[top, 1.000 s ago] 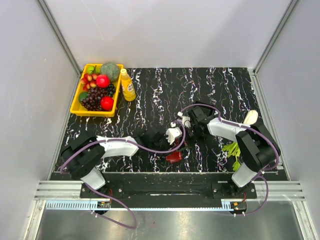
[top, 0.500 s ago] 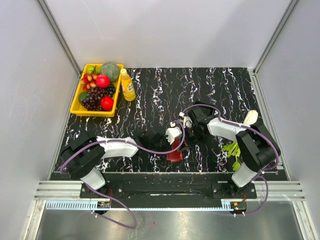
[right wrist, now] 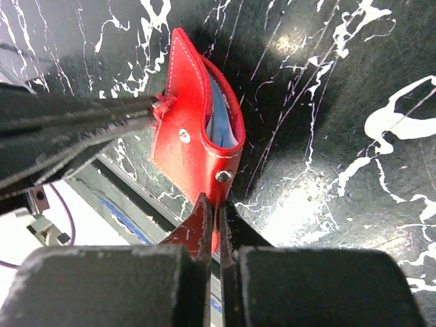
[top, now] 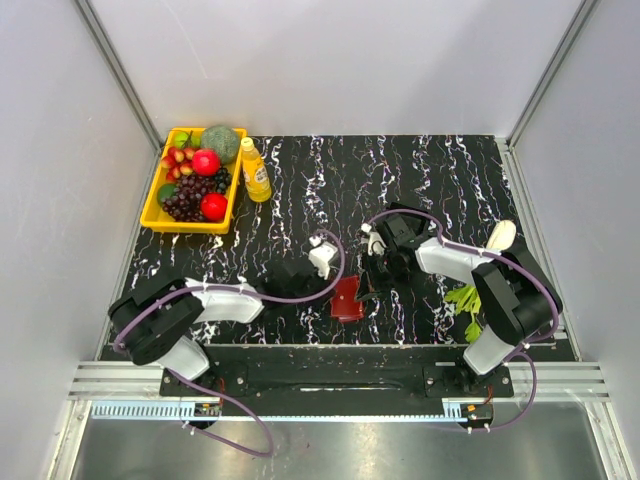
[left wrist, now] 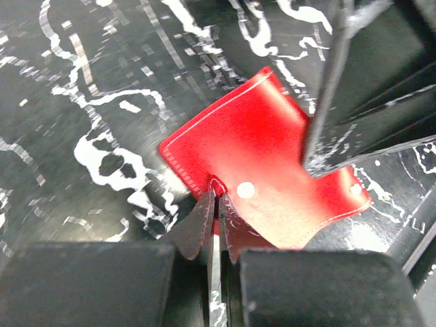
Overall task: Put the credit cards into the card holder
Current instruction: Open the card holder at the center of the board.
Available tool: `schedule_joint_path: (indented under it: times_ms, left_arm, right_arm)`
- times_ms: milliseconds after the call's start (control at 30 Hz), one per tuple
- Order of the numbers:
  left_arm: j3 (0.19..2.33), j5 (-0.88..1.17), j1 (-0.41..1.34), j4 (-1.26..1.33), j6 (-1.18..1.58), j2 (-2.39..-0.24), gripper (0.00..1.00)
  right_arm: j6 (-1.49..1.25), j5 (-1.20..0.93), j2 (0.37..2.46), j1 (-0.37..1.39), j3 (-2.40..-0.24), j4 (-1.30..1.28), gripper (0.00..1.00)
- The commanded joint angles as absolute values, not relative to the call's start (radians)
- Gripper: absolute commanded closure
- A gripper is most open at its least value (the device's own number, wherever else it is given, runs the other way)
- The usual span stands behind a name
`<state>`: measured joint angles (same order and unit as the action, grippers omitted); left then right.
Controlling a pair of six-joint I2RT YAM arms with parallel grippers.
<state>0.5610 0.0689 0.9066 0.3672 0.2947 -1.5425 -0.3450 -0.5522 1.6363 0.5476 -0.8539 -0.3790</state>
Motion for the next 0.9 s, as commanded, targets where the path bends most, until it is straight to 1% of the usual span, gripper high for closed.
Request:
schedule_joint_path:
  times_ms: [0, 100, 133, 167, 200, 233, 267, 300, 333, 400, 433, 467, 500, 533, 633, 700, 767, 833, 867]
  left_arm:
    - [0.442, -0.084, 0.873, 0.420, 0.443, -1.458, 1.00]
    - [0.410, -0.129, 0.874, 0.387, 0.455, -1.367, 1.00]
    - [0.402, -0.150, 0.874, 0.365, 0.459, -1.344, 0.98]
    - [0.394, -0.162, 0.874, 0.351, 0.454, -1.319, 0.86]
    - [0.390, -0.169, 0.873, 0.339, 0.454, -1.304, 0.83]
    - [0.385, -0.172, 0.873, 0.330, 0.457, -1.280, 0.86]
    - [0.379, -0.167, 0.874, 0.328, 0.459, -1.266, 0.86]
    - [0.379, -0.161, 0.873, 0.327, 0.462, -1.253, 0.85]
    - [0.386, -0.166, 0.874, 0.313, 0.462, -1.252, 0.85]
    - [0.411, -0.169, 0.873, 0.281, 0.454, -1.267, 0.85]
    - [0.425, -0.175, 0.873, 0.262, 0.459, -1.275, 0.85]
    - [0.428, -0.167, 0.871, 0.267, 0.460, -1.275, 0.80]
    - [0.426, -0.164, 0.871, 0.278, 0.462, -1.267, 0.64]
    - [0.420, -0.149, 0.874, 0.314, 0.469, -1.253, 0.51]
    - [0.416, -0.101, 0.873, 0.353, 0.476, -1.229, 0.47]
    - [0.428, -0.083, 0.874, 0.360, 0.468, -1.227, 0.42]
    - [0.443, -0.080, 0.880, 0.360, 0.459, -1.241, 0.42]
    - [0.477, -0.081, 0.893, 0.342, 0.446, -1.276, 0.43]
    - [0.494, -0.084, 0.903, 0.328, 0.442, -1.305, 0.43]
  right_arm:
    - [-0.406, -0.503, 1.623, 0.546, -0.839, -0.325, 1.00]
    - [-0.480, -0.436, 1.618, 0.546, -0.825, -0.301, 1.00]
    - [-0.492, -0.428, 1.618, 0.548, -0.824, -0.296, 1.00]
    - [-0.512, -0.423, 1.617, 0.548, -0.819, -0.284, 0.93]
    - [-0.529, -0.422, 1.614, 0.548, -0.815, -0.272, 0.90]
    - [-0.540, -0.420, 1.609, 0.552, -0.805, -0.250, 0.87]
    - [-0.557, -0.407, 1.602, 0.558, -0.799, -0.238, 0.75]
    - [-0.567, -0.384, 1.591, 0.563, -0.796, -0.238, 0.69]
    - [-0.566, -0.367, 1.576, 0.566, -0.795, -0.241, 0.66]
    - [-0.578, -0.316, 1.527, 0.568, -0.792, -0.247, 0.53]
    - [-0.581, -0.287, 1.496, 0.569, -0.793, -0.253, 0.51]
    - [-0.575, -0.282, 1.467, 0.571, -0.799, -0.259, 0.50]
    - [-0.572, -0.278, 1.444, 0.571, -0.802, -0.259, 0.49]
    - [-0.572, -0.262, 1.424, 0.572, -0.814, -0.274, 0.48]
    - [-0.571, -0.236, 1.378, 0.589, -0.842, -0.298, 0.50]
    - [-0.586, -0.204, 1.362, 0.604, -0.844, -0.305, 0.60]
    - [-0.589, -0.195, 1.373, 0.617, -0.848, -0.308, 0.71]
    - [-0.610, -0.169, 1.399, 0.633, -0.854, -0.316, 0.85]
    - [-0.620, -0.144, 1.420, 0.647, -0.862, -0.330, 0.88]
